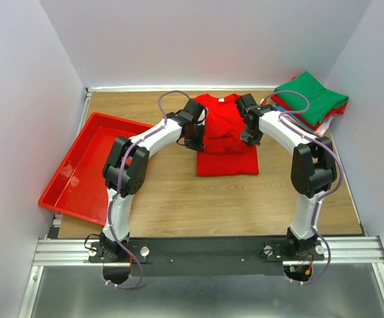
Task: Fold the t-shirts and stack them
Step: Fold the tshirt
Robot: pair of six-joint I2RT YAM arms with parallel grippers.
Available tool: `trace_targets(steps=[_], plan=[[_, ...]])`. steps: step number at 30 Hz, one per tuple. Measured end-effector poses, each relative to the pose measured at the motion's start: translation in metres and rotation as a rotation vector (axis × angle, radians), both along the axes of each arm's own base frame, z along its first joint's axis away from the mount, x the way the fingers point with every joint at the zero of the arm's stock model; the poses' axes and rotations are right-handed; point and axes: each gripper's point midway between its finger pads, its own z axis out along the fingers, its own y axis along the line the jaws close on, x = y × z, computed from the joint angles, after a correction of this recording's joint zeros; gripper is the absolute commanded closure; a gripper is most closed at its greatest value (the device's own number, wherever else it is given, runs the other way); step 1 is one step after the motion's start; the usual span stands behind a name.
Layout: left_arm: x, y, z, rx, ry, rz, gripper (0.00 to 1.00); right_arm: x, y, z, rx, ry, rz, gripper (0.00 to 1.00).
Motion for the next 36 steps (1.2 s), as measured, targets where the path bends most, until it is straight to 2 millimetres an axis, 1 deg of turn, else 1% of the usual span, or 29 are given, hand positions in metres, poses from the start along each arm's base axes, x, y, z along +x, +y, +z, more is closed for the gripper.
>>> trace_targets(steps=[4, 6, 7, 8, 9, 10, 11, 12, 13, 14, 15, 16, 17, 20, 22, 23, 24, 26, 28, 29, 32, 36], plan=[[0.012, 0.001, -0.006, -0.004, 0.008, -0.013, 1.0, 0.01, -0.002, -0.005, -0.007, 0.007, 0.002, 0.99], [0.017, 0.002, -0.009, -0.005, 0.014, -0.015, 0.97, 0.014, -0.003, -0.01, -0.012, 0.016, 0.006, 0.99], [0.019, 0.003, -0.011, -0.005, 0.017, -0.018, 0.93, 0.015, -0.003, -0.013, -0.013, 0.021, 0.006, 0.99], [0.021, 0.003, -0.012, -0.005, 0.019, -0.018, 0.85, 0.016, -0.002, -0.014, -0.013, 0.024, 0.006, 0.98], [0.023, 0.004, -0.013, -0.005, 0.021, -0.019, 0.72, 0.018, -0.002, -0.016, -0.012, 0.026, 0.007, 0.98], [0.026, 0.005, -0.015, -0.004, 0.024, -0.017, 0.65, 0.02, -0.001, -0.019, -0.011, 0.03, 0.008, 0.92], [0.029, 0.008, -0.015, -0.002, 0.024, -0.014, 0.54, 0.023, 0.001, -0.021, -0.008, 0.031, 0.01, 0.87], [0.031, 0.009, -0.016, 0.002, 0.025, -0.011, 0.52, 0.025, 0.001, -0.022, -0.01, 0.035, 0.015, 0.8], [0.037, 0.011, -0.013, 0.002, 0.02, -0.003, 0.48, 0.03, 0.002, -0.022, -0.007, 0.032, 0.017, 0.65], [0.043, 0.014, -0.01, 0.002, 0.011, 0.003, 0.42, 0.036, 0.003, -0.021, 0.0, 0.023, 0.014, 0.57], [0.049, 0.016, -0.005, 0.0, -0.001, 0.01, 0.4, 0.04, 0.003, -0.019, 0.0, 0.018, 0.017, 0.51], [0.057, 0.019, 0.002, -0.002, -0.02, 0.021, 0.37, 0.044, 0.004, -0.017, 0.004, 0.011, 0.019, 0.47], [0.066, 0.023, 0.012, -0.007, -0.044, 0.036, 0.34, 0.053, 0.003, -0.011, 0.013, -0.011, 0.014, 0.42], [0.085, 0.029, 0.034, -0.021, -0.11, 0.067, 0.34, 0.073, 0.0, 0.013, 0.036, -0.081, -0.001, 0.4], [0.088, 0.036, 0.044, -0.023, -0.133, 0.08, 0.34, 0.08, -0.004, 0.024, 0.046, -0.115, -0.01, 0.4], [0.087, 0.038, 0.046, -0.026, -0.14, 0.081, 0.34, 0.08, -0.005, 0.029, 0.048, -0.123, -0.011, 0.4], [0.081, 0.04, 0.046, -0.026, -0.139, 0.08, 0.34, 0.08, -0.009, 0.033, 0.048, -0.13, -0.014, 0.4], [0.063, 0.047, 0.04, -0.015, -0.114, 0.072, 0.33, 0.076, -0.013, 0.036, 0.049, -0.136, -0.017, 0.4], [0.05, 0.048, 0.032, -0.019, -0.104, 0.057, 0.33, 0.062, -0.017, 0.037, 0.054, -0.121, -0.014, 0.4], [0.034, 0.051, 0.023, -0.017, -0.074, 0.043, 0.33, 0.053, -0.018, 0.034, 0.057, -0.111, -0.011, 0.4], [0.002, 0.056, 0.004, -0.017, -0.012, 0.013, 0.33, 0.018, -0.023, 0.019, 0.068, -0.05, -0.004, 0.4], [-0.023, 0.056, -0.016, -0.01, 0.038, -0.019, 0.33, -0.025, -0.026, -0.002, 0.097, 0.027, 0.011, 0.4]])
